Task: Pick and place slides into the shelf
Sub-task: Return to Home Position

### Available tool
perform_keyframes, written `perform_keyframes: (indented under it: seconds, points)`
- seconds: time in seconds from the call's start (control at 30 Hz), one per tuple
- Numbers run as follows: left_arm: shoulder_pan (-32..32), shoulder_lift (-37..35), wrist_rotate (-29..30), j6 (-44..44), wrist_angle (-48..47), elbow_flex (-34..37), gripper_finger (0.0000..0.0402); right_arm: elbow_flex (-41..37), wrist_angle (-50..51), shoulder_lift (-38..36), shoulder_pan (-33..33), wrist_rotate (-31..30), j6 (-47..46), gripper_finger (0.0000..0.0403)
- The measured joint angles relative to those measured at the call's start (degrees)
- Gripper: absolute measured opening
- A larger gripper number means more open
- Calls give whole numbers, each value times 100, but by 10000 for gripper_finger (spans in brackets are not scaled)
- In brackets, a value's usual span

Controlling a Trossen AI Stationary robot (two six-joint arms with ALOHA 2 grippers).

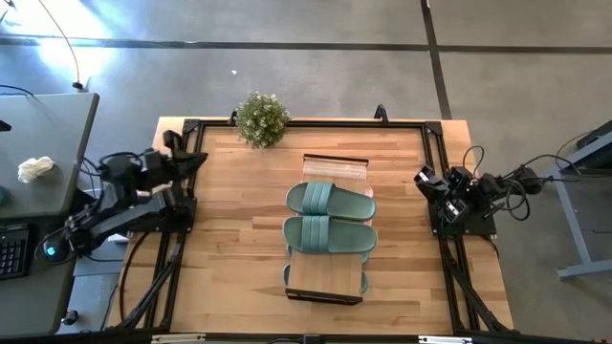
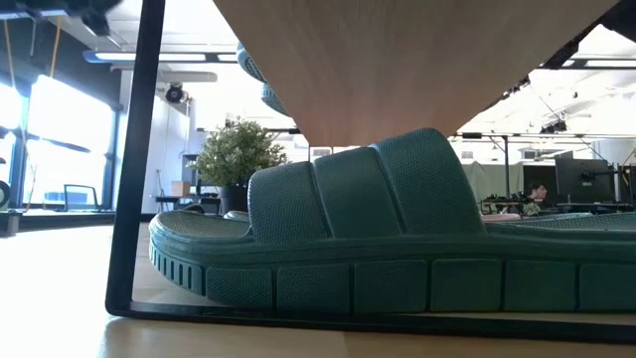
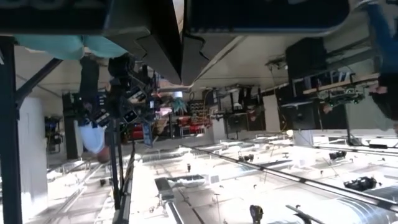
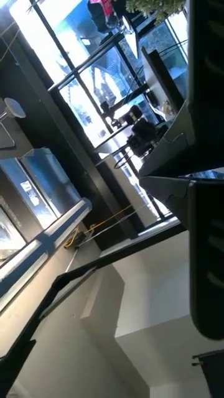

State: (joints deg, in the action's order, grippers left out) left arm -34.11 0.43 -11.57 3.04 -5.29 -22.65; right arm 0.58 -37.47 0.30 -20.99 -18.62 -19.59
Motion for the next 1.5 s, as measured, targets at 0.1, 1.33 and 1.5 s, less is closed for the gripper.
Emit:
perform_keyframes:
  seconds: [0.1,1.33,1.5]
  points:
    - [0,0,32,-86,556,469,0,0,163,0,0,4,9,0]
    - [0,15,793,443,652,2215,1,0,3377,37,0,-587,1701,0]
    - [0,15,791,464,652,2215,1,1,3379,39,0,-581,1704,0]
